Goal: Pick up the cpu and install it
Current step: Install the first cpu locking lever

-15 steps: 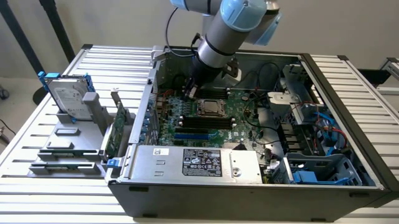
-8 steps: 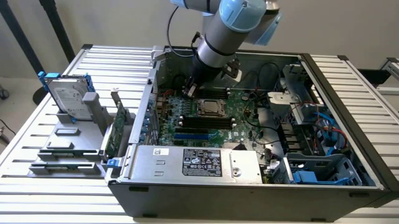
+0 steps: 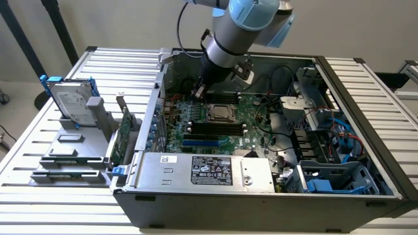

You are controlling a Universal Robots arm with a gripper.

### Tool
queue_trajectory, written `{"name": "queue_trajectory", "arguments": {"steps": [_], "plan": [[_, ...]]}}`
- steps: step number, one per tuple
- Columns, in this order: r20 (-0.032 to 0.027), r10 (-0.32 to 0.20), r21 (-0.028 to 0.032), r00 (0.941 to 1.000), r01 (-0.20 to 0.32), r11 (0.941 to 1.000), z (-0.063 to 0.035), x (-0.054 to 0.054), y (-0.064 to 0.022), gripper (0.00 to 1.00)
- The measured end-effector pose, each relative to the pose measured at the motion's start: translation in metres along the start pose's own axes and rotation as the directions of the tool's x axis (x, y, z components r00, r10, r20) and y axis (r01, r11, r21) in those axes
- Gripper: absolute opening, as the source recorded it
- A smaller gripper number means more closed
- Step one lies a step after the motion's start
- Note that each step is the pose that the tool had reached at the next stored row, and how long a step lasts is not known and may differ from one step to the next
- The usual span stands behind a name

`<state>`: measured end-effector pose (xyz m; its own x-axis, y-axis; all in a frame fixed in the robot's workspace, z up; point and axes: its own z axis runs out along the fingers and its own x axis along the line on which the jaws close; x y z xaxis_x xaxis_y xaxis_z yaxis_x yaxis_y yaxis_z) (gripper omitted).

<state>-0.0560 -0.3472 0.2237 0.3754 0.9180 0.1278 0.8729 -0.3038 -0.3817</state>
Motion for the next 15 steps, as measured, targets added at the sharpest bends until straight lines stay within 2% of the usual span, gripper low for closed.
{"name": "queue_trajectory", "arguments": {"steps": [4, 10, 12, 15], "plan": [[-0.0098, 0.019, -0.002, 0.9998, -0.019, 0.9998, -0.0018, 0.0, -0.0027, 0.11], [-0.016, 0.032, -0.0035, 0.9994, -0.032, 0.9995, -0.0009, -0.004, -0.0117, 0.11], [-0.0214, 0.042, -0.0041, 0.9989, -0.042, 0.9991, -0.0007, -0.004, -0.0139, 0.11], [-0.0325, 0.063, -0.006, 0.9975, -0.064, 0.998, -0.0006, -0.005, -0.0157, 0.11]]}}
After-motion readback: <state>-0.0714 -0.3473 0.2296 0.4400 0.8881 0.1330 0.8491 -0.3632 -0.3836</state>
